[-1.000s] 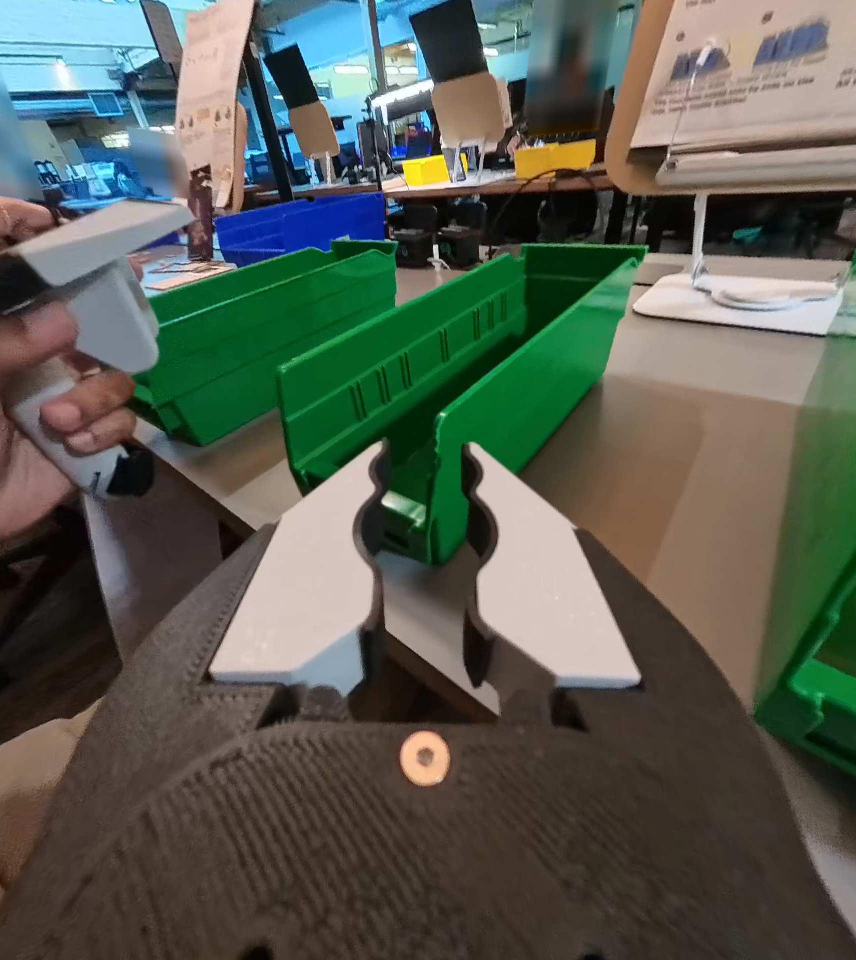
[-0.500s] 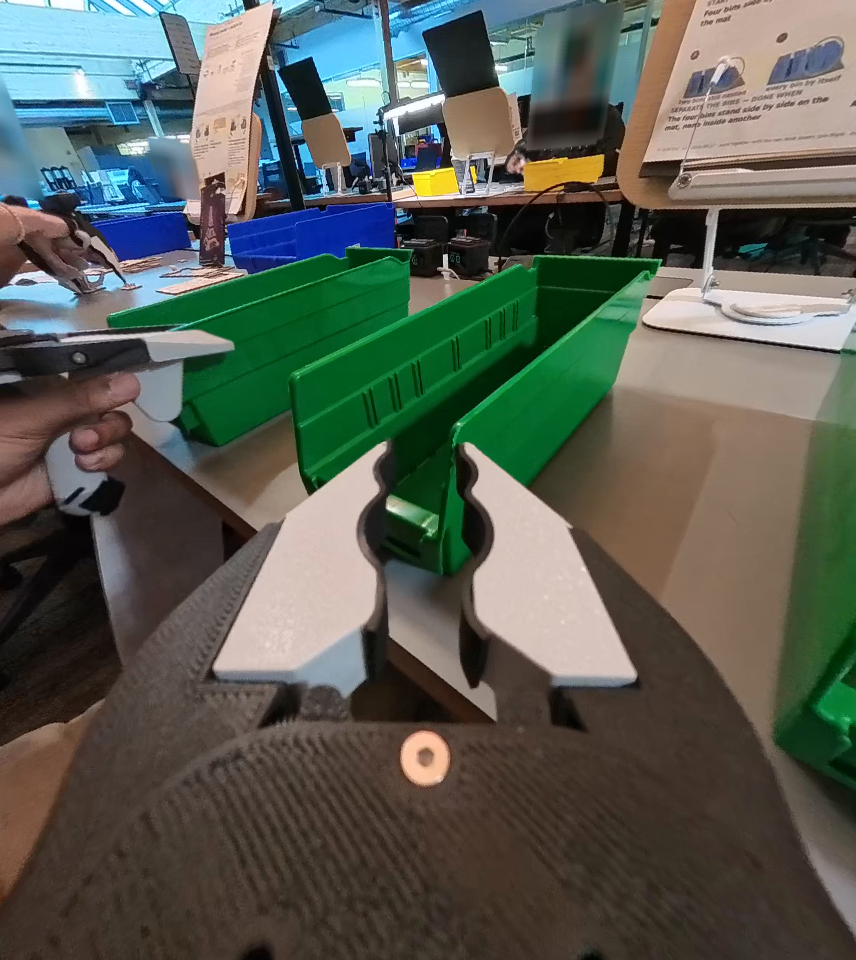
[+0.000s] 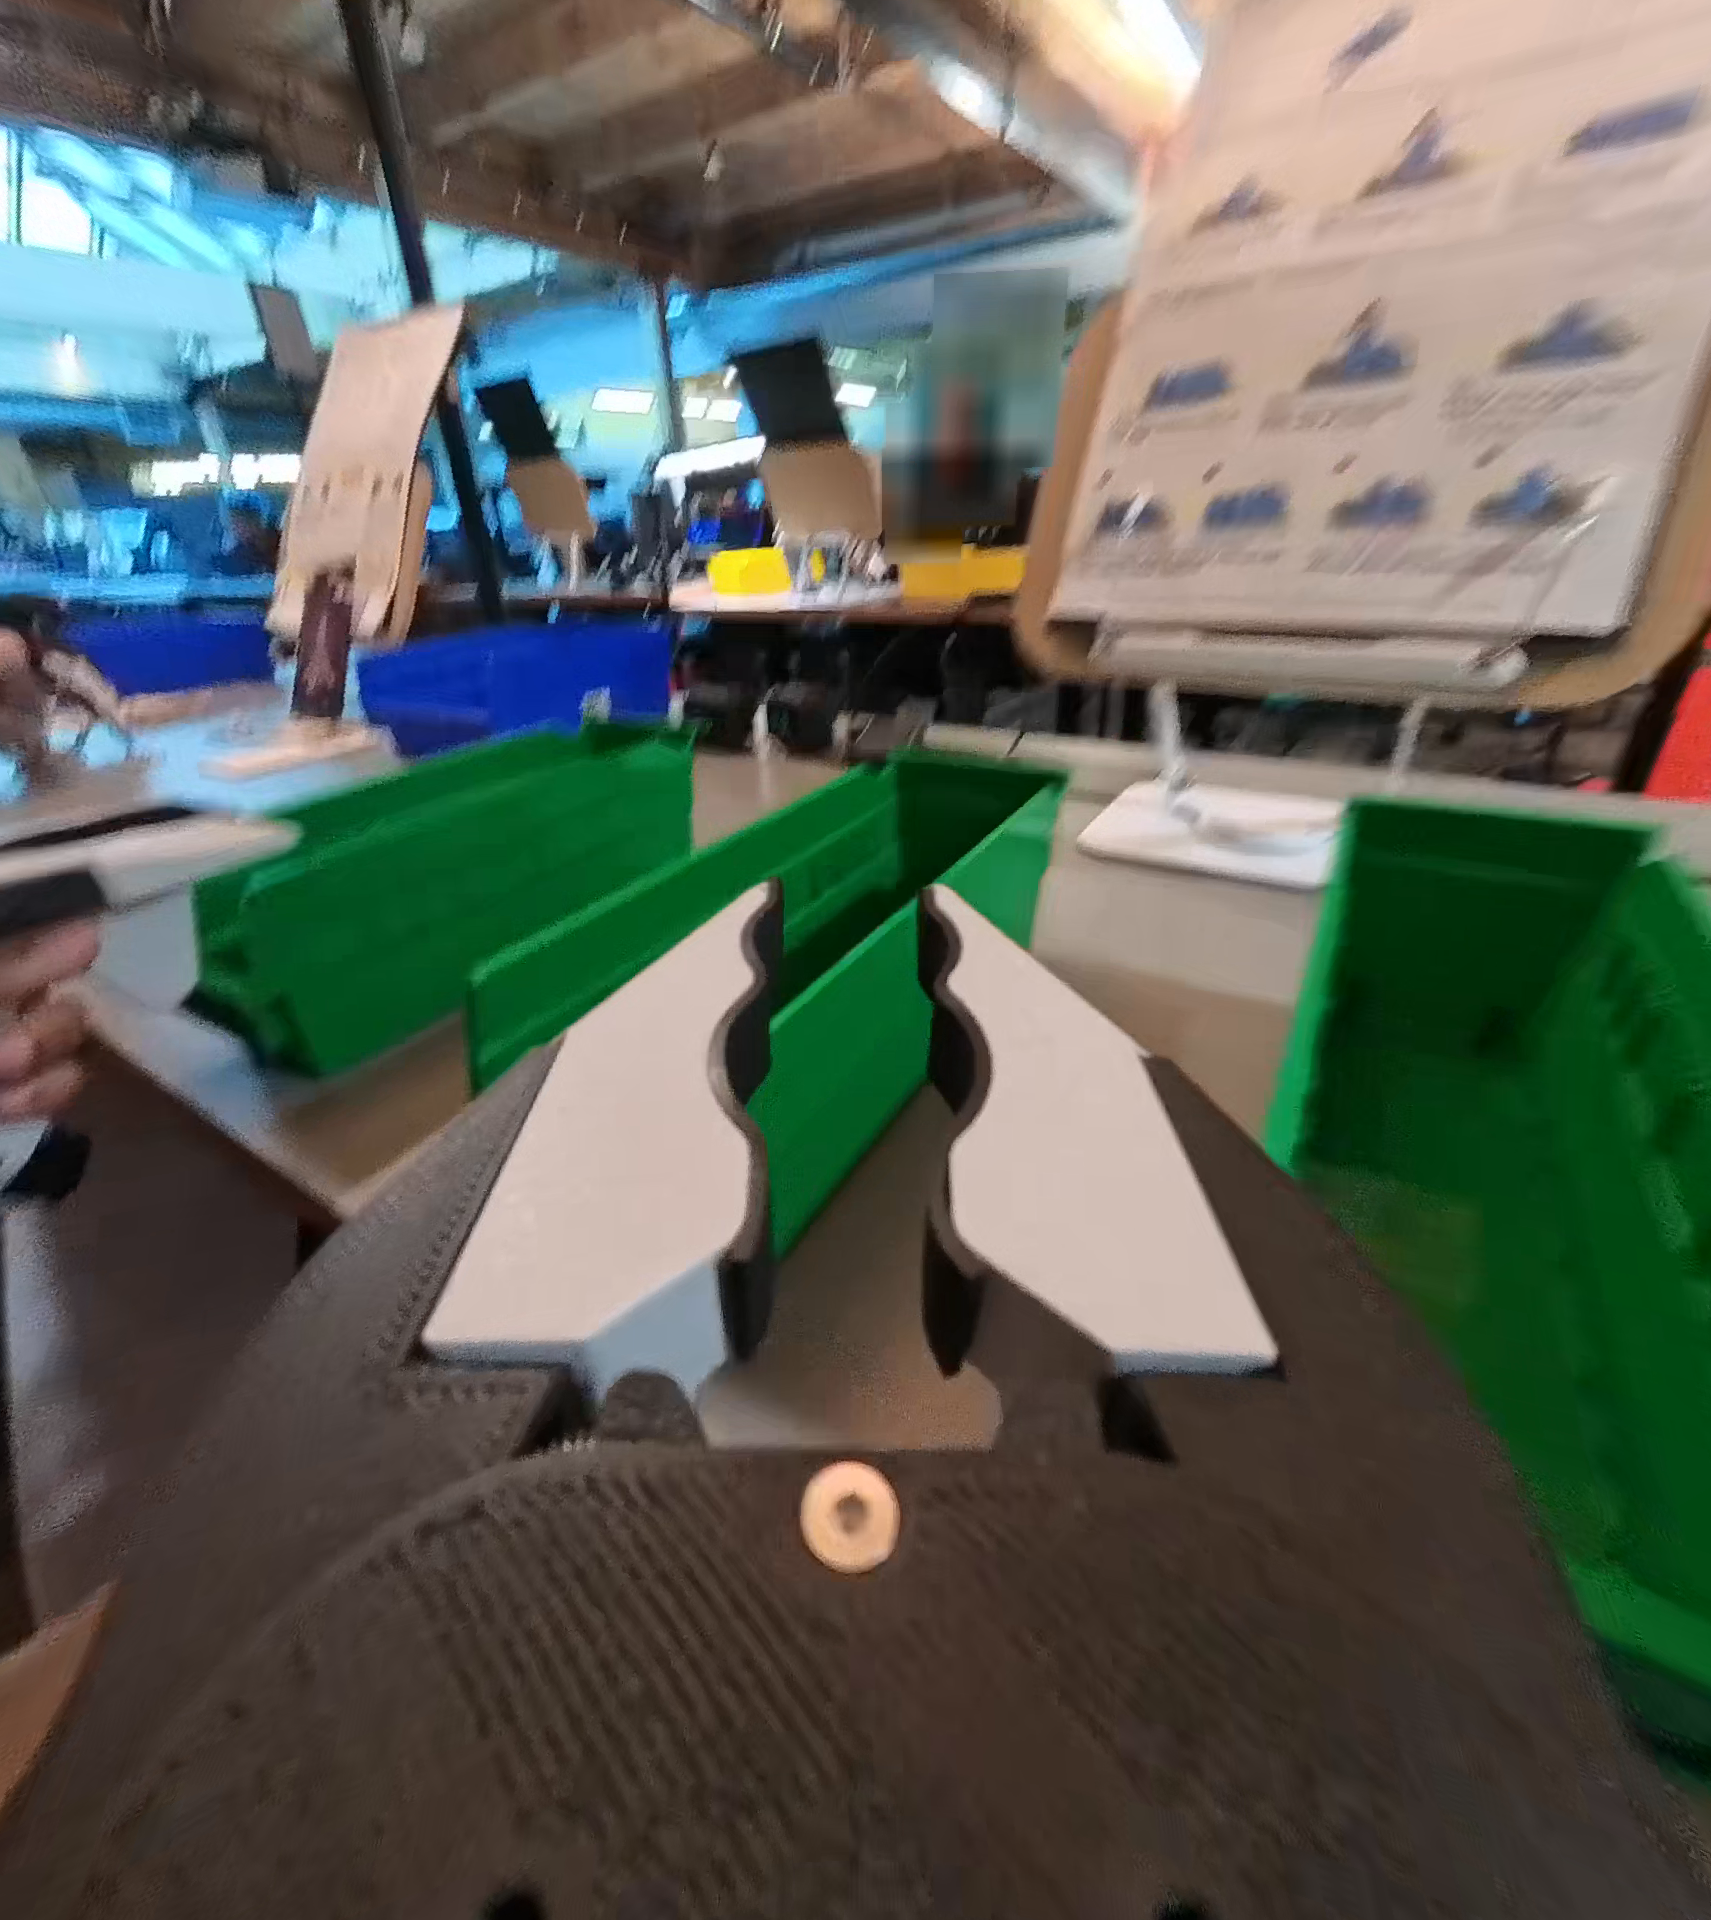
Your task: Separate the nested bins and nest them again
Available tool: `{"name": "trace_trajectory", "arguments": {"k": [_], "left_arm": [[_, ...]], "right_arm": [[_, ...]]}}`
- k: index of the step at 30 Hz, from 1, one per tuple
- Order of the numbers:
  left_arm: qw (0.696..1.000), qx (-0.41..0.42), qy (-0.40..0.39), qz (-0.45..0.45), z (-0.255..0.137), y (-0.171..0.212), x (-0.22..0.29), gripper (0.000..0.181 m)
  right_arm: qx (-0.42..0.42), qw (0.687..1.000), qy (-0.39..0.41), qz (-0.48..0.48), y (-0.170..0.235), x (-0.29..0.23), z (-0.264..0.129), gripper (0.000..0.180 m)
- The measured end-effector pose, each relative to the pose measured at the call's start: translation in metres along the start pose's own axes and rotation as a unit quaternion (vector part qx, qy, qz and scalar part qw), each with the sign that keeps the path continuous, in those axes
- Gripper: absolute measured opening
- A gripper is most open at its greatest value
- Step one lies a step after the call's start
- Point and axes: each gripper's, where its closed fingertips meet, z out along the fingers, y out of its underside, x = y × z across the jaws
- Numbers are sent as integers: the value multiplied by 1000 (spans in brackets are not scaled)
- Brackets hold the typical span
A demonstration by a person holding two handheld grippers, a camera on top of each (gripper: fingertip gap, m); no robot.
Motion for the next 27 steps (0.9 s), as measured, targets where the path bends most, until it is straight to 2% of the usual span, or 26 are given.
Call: {"name": "trace_trajectory", "arguments": {"k": [1,4,6,9,11,13,16,19,22,27], "left_arm": [[1000,19,-9,11,-6,-7,0,49],[997,63,5,50,-19,-21,19,48],[995,69,32,64,-21,-21,36,46],[993,50,83,64,-21,-11,61,45],[988,58,134,42,-26,-13,79,49],[983,74,167,14,-31,-19,88,54],[982,57,179,4,-29,-13,91,54],[982,34,185,3,-25,-4,93,54],[982,22,190,2,-25,0,95,54],[982,9,189,5,-24,6,95,53]], "right_arm": [[24,1000,17,5,-19,16,-6,25],[85,991,104,-10,-68,85,-36,25],[108,975,188,-42,-82,145,-66,20],[136,948,287,-36,-76,230,-123,16],[162,928,334,-21,-65,272,-163,15],[151,915,373,10,-48,304,-188,18],[94,918,379,73,-19,330,-192,35],[6,920,381,95,22,342,-181,45],[-30,928,352,121,48,343,-167,47],[-41,931,335,135,54,342,-159,41]]}}
